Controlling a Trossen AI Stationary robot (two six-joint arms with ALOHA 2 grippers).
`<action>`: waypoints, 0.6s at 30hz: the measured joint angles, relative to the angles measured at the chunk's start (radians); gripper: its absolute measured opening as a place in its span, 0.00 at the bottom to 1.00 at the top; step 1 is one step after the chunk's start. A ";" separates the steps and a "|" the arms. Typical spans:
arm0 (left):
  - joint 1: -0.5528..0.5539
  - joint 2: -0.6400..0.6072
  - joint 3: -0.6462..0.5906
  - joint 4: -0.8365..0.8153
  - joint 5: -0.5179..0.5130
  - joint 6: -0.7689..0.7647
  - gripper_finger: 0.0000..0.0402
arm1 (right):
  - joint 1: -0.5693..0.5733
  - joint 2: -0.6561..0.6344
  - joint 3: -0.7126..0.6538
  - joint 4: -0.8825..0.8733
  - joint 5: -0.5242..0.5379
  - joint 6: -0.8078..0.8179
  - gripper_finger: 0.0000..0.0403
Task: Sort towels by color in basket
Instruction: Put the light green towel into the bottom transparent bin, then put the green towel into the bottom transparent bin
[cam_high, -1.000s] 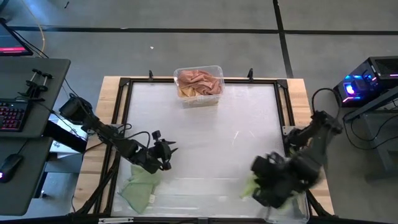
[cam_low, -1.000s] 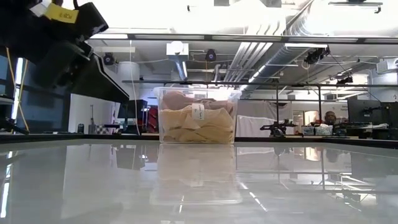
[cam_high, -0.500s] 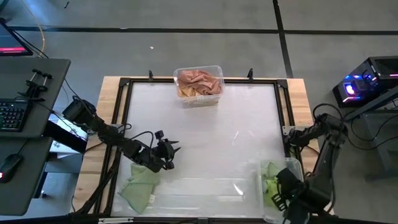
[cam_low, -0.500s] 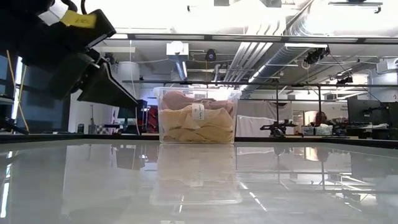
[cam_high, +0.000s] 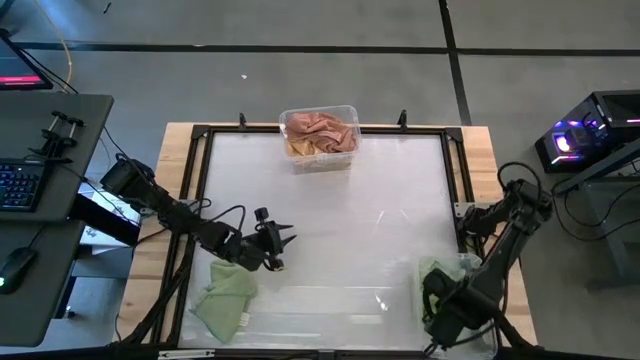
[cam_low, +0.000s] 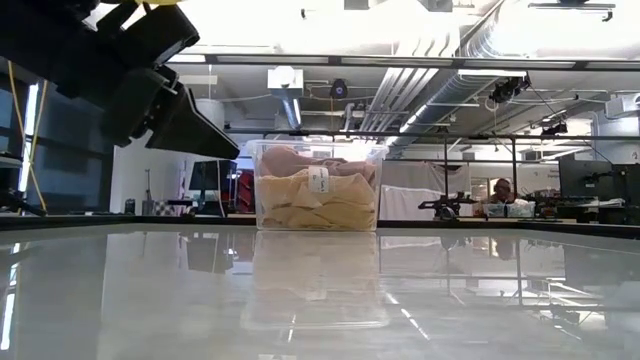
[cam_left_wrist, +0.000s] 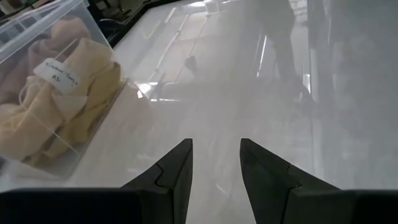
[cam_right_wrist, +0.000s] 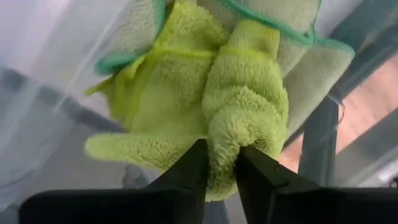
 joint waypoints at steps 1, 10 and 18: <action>0.000 0.000 0.000 0.000 0.000 -0.001 0.30 | -0.004 0.000 0.019 -0.005 -0.012 -0.001 0.19; 0.000 0.000 0.000 0.000 0.038 -0.027 0.30 | 0.000 0.000 0.255 -0.094 -0.105 0.235 0.27; 0.000 0.000 0.000 0.005 0.038 -0.014 0.30 | 0.016 0.000 0.234 -0.138 0.340 -0.149 0.27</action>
